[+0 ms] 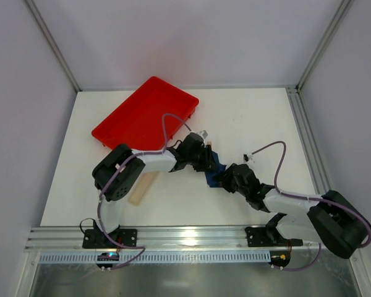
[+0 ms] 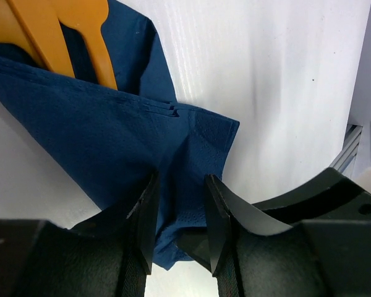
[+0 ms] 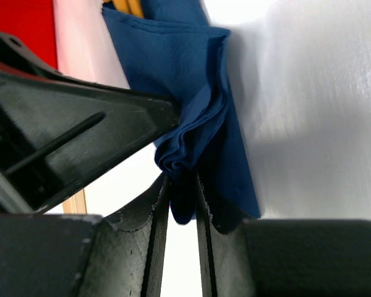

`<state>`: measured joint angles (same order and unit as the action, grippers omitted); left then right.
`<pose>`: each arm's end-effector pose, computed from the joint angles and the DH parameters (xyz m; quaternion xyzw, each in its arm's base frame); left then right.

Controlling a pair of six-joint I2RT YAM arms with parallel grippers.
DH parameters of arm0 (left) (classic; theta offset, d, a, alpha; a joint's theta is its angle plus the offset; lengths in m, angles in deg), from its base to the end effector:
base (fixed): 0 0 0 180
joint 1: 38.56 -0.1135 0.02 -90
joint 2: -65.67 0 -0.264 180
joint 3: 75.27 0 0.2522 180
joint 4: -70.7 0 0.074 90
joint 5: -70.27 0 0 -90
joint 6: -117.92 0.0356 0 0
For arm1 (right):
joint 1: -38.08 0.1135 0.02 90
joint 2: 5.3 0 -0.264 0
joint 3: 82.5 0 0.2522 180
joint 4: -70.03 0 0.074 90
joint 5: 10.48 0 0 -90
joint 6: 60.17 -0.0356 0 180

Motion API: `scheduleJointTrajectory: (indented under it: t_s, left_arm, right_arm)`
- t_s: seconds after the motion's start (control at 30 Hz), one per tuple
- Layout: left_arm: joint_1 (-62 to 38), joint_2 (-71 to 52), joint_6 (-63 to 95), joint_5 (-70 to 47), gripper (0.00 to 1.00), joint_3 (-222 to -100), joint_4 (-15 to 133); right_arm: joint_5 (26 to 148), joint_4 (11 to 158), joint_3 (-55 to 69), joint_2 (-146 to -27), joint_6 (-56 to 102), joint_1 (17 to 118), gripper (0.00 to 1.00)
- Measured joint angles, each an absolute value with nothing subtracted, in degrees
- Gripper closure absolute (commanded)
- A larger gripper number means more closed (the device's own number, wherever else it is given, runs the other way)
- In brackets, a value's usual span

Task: Place the utensils on the paper napkin and roll it up
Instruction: Roll the napkin at the center of the board.

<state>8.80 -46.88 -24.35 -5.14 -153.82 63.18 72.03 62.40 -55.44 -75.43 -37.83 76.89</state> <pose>0.2722 -0.3088 0.1444 0.0133 0.9059 -0.3858 0.1743 0.1615 0.1240 0.1262 0.2499 0.8515 0.3316 0.3203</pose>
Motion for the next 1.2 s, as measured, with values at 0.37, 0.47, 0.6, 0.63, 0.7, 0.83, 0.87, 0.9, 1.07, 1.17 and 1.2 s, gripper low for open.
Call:
scheduleJointTrajectory:
  t_s: [0.37, 0.47, 0.6, 0.63, 0.7, 0.83, 0.87, 0.9, 1.07, 1.17, 1.2]
  left_arm:
    - [9.15, -46.86, -24.33, -4.77, 0.62, -152.84, 65.15]
    - [9.50, -46.86, -24.31, -4.29, 0.62, -152.49, 65.72]
    - [9.87, -46.86, -23.81, -3.26, 0.62, -152.10, 66.13]
    - [9.87, -46.80, -23.54, -3.08, 0.62, -152.08, 66.09]
    - [9.87, -46.60, -22.60, -2.74, 0.62, -151.92, 65.87]
    - [9.87, -46.14, -21.55, -1.64, 0.62, -151.38, 65.61]
    - [9.89, -46.03, -21.25, -1.31, 0.62, -151.25, 65.61]
    - [9.87, -45.97, -21.07, -1.03, 0.62, -151.09, 65.61]
    - [9.91, -45.59, -20.35, 1.05, 0.62, -150.48, 65.35]
    - [9.91, -45.35, -19.61, 2.47, 0.62, -150.26, 64.41]
    - [9.91, -45.27, -19.50, 2.79, 0.62, -150.26, 63.95]
  right_arm:
    - [69.98, 85.94, -44.51, -59.16, -24.82, 73.77, 0.68]
    - [72.36, 87.32, -41.34, -64.08, -19.99, 67.97, 0.67]
    - [75.16, 87.58, -38.33, -71.62, -15.08, 63.12, 0.66]
    - [75.79, 87.62, -37.85, -73.20, -13.98, 62.73, 0.66]
    - [77.43, 87.38, -37.17, -75.91, -12.93, 62.71, 0.65]
    - [80.38, 86.38, -37.89, -79.43, -12.06, 62.71, 0.56]
    - [80.73, 86.38, -38.44, -79.34, -12.04, 62.71, 0.54]
    - [81.00, 86.40, -38.89, -79.21, -12.17, 62.73, 0.53]
    - [81.61, 85.94, -41.60, -78.40, -14.35, 64.43, 0.51]
    - [80.21, 85.98, -41.76, -78.40, -16.80, 66.03, 0.51]
    - [79.27, 86.03, -41.76, -78.42, -17.61, 66.79, 0.51]
